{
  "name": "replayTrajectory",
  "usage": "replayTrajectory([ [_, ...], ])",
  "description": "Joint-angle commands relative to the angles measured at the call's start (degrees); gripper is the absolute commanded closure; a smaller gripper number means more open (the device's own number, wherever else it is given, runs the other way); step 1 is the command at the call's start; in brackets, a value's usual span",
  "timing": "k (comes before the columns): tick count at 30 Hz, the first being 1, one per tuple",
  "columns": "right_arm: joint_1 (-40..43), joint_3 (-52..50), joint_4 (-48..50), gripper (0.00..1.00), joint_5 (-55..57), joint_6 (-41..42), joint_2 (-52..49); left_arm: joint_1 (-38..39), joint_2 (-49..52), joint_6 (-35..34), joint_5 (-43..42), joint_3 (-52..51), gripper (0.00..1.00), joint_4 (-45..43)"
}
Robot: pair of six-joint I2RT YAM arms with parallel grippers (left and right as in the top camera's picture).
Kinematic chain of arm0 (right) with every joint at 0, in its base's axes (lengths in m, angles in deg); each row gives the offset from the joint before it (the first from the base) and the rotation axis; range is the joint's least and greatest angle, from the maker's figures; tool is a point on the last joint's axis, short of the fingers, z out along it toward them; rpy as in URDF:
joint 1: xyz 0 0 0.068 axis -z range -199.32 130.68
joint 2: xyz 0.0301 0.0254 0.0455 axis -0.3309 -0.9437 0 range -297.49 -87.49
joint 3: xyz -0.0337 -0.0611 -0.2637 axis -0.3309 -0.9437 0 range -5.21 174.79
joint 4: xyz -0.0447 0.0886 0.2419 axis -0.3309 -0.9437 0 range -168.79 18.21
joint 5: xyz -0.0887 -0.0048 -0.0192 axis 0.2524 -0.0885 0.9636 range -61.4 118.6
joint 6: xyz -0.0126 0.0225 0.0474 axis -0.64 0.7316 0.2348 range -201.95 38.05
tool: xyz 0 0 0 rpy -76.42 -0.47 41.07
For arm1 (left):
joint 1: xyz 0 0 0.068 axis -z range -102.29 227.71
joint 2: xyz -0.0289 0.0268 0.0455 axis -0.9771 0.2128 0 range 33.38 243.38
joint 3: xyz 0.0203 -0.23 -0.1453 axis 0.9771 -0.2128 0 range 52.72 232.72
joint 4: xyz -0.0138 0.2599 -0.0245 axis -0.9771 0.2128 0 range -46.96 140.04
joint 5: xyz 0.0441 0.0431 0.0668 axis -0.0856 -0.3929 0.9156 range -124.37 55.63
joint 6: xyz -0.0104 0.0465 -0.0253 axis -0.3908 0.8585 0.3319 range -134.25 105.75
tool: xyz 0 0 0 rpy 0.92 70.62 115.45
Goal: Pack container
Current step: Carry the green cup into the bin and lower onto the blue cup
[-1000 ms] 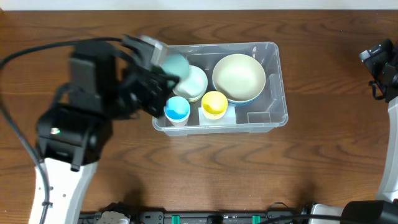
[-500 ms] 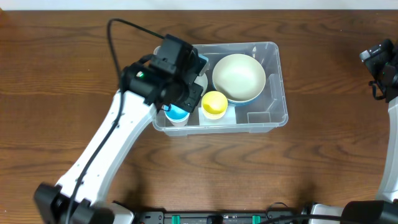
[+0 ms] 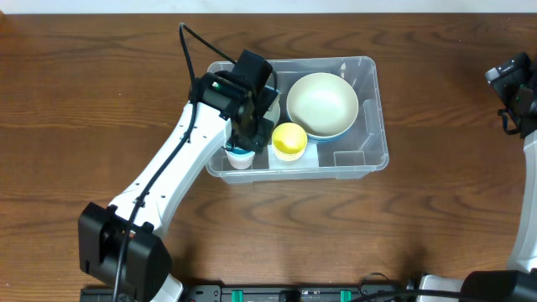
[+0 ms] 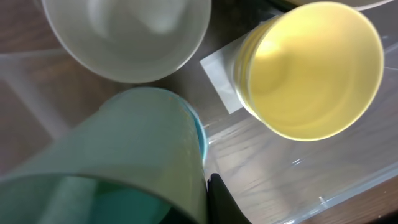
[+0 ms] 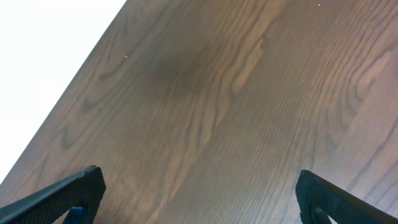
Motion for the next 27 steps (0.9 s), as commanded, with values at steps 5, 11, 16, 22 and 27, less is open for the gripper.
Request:
replayTrajectory([
  [5,0.17,0.46,-0.09,0.01,0.61,0.66,0.33,0.09,-0.04,-2.86,1.18,0.13,0.94,2.47],
  [11,0.17,0.46,-0.09,0.01,0.61,0.68,0.33,0.09,-0.04,-3.37,1.16,0.13,0.93,3.63],
  [16,0.17,0.46,-0.09,0.01,0.61,0.66,0.33,0.09,-0.04,-4.42,1.16,0.13,0.72,5.46],
  [22,0.17,0.46,-0.09,0.01,0.61,0.66,0.33,0.09,-0.04,-4.55,1.18,0.13,0.5,6.82],
  [27,0.17,0.46,-0.09,0.01,0.61,0.66,0.33,0.09,-0.04,-4.55,1.16,0.13,0.02,6.82],
])
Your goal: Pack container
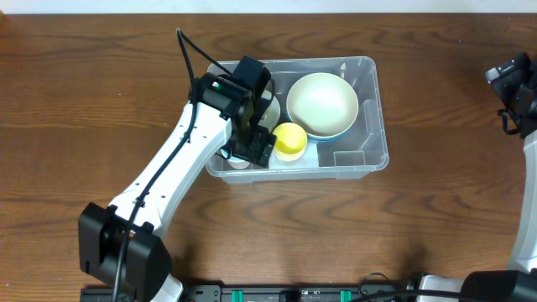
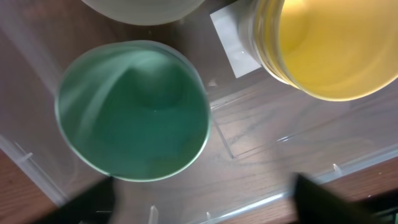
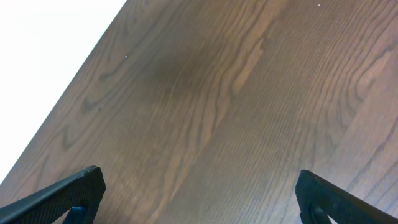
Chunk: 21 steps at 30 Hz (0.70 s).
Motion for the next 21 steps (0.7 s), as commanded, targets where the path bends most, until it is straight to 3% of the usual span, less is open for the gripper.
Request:
replayTrajectory([
  [1,0.17,0.46,-0.07,0.01,0.63,0.7,0.33,0.09,-0.04,-0.33,0.55,0.13,0.02,0.39],
  [8,0.17,0.46,-0.07,0.01,0.63,0.7,0.33,0.09,-0.04,-0.39,0.5,0.13,0.02,1.36],
  [12,0.17,0.46,-0.07,0.01,0.63,0.68,0.33,0.09,-0.04,-7.08,0.52,0.13,0.02,3.58],
  [21,0.17,0.46,-0.07,0.01,0.63,0.7,0.33,0.07,-0.09,-6.91,0.57,0.13,0.02,2.64],
])
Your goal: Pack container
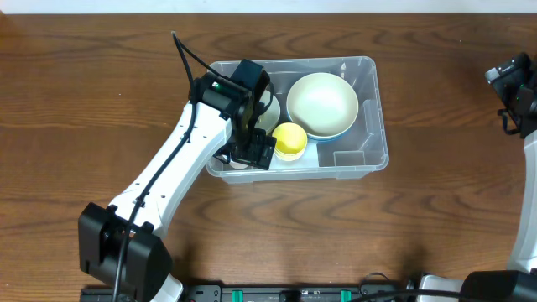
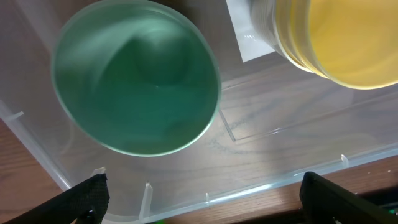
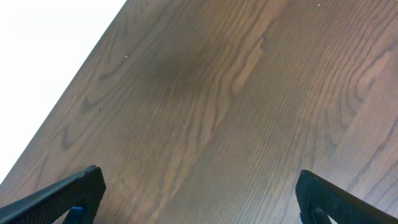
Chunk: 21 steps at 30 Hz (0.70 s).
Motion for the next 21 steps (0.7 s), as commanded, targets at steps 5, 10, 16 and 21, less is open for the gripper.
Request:
replayTrajectory([
  [5,0.17,0.46,-0.07,0.01,0.61,0.68,0.33,-0.15,-0.48,0.04,0.48,0.59,0.02,-6.67],
  [10,0.17,0.46,-0.07,0.01,0.61,0.7,0.33,-0.83,-2.78,2.32,0.57,5.57,0.02,-9.62],
  [16,0.17,0.46,-0.07,0.01,0.61,0.68,0.33,-4.11,-9.16,3.23,1.62,12.55,0.02,-9.62],
  [21,0.17,0.46,-0.07,0.01,0.61,0.68,0.33,-7.85,-17.77,3.39,3.91,13.4,0.02,-10.01],
])
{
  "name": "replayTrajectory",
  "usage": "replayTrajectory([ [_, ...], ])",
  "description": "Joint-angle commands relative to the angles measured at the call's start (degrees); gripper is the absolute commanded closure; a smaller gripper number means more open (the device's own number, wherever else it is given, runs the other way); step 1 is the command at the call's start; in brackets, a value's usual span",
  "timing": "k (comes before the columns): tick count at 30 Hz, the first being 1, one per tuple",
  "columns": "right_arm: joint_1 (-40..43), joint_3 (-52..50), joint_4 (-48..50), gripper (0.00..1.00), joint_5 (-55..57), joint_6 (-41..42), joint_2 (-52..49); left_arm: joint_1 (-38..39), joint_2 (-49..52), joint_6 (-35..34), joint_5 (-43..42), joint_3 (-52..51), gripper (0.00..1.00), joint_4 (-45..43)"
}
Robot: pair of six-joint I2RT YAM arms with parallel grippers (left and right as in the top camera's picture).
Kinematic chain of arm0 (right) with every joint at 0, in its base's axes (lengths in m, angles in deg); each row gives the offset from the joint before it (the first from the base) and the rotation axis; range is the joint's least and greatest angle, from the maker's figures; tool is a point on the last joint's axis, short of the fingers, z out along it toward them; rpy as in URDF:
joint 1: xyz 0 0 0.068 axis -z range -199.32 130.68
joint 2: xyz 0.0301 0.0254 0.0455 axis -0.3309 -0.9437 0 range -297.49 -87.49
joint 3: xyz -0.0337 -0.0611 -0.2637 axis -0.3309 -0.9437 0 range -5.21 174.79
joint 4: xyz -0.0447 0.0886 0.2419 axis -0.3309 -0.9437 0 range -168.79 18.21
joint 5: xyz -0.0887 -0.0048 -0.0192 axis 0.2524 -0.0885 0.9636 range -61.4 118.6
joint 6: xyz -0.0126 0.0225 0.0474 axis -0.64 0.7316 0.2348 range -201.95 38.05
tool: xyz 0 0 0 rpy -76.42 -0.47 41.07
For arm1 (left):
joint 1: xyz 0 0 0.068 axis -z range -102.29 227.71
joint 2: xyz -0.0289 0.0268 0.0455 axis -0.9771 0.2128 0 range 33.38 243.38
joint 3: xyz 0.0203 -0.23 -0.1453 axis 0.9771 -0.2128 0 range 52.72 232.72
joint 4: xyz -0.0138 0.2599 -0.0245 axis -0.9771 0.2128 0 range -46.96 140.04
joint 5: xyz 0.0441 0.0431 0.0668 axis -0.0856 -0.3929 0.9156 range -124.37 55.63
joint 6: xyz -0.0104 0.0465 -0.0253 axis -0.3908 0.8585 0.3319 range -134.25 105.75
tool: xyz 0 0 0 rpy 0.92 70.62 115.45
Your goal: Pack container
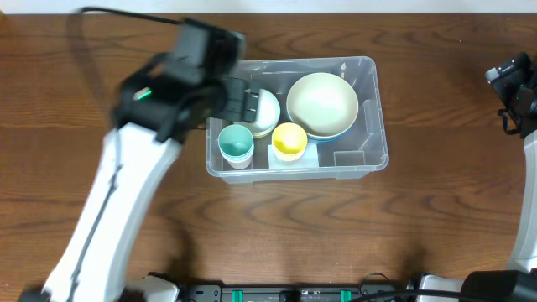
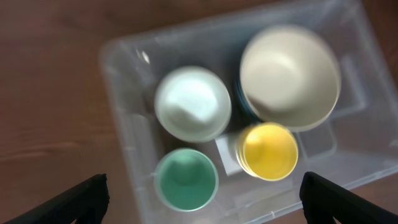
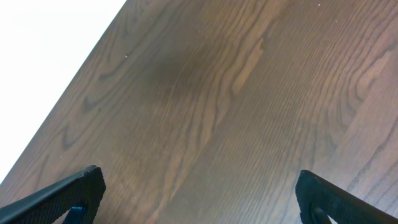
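Note:
A clear plastic container (image 1: pixel 382 144) sits mid-table. Inside it are a teal cup (image 1: pixel 236 143) at the front left, a yellow cup (image 1: pixel 289 139) beside it, a small white bowl (image 1: pixel 263 111) behind them and a large cream bowl (image 1: pixel 322 102) at the back right. My left gripper (image 1: pixel 241 104) hangs open high over the container's left part, blurred by motion. Its wrist view looks down on the container (image 2: pixel 118 99), teal cup (image 2: pixel 186 180), yellow cup (image 2: pixel 269 151), white bowl (image 2: pixel 193 103) and cream bowl (image 2: pixel 290 76). My right gripper (image 3: pixel 199 199) is open over bare wood.
The right arm (image 1: pixel 516 92) stands at the table's far right edge, well away from the container. An empty moulded compartment (image 1: pixel 348 157) takes up the container's front right corner. Brown wooden tabletop (image 1: pixel 436 210) lies all round.
My left gripper was open just above the teal cup, low in the container. Now it is much higher, with the whole container in its view. The teal cup stays in the front left corner.
First my left gripper held the tilted teal cup in the container's front left corner. Then the cup stood upright with the fingers apart around it. The gripper then sat slightly higher, and now it is well above the container. The right arm never moved.

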Motion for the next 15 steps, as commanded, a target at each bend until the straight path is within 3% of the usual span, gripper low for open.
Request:
replayTrajectory([
  [1,0.17,0.46,-0.09,0.01,0.61,0.7,0.33,-2.45,-6.56,1.18,2.8,1.09,0.02,0.11],
  [15,0.17,0.46,-0.09,0.01,0.61,0.68,0.33,-13.14,-29.38,4.61,2.95,-3.82,0.02,0.07],
])
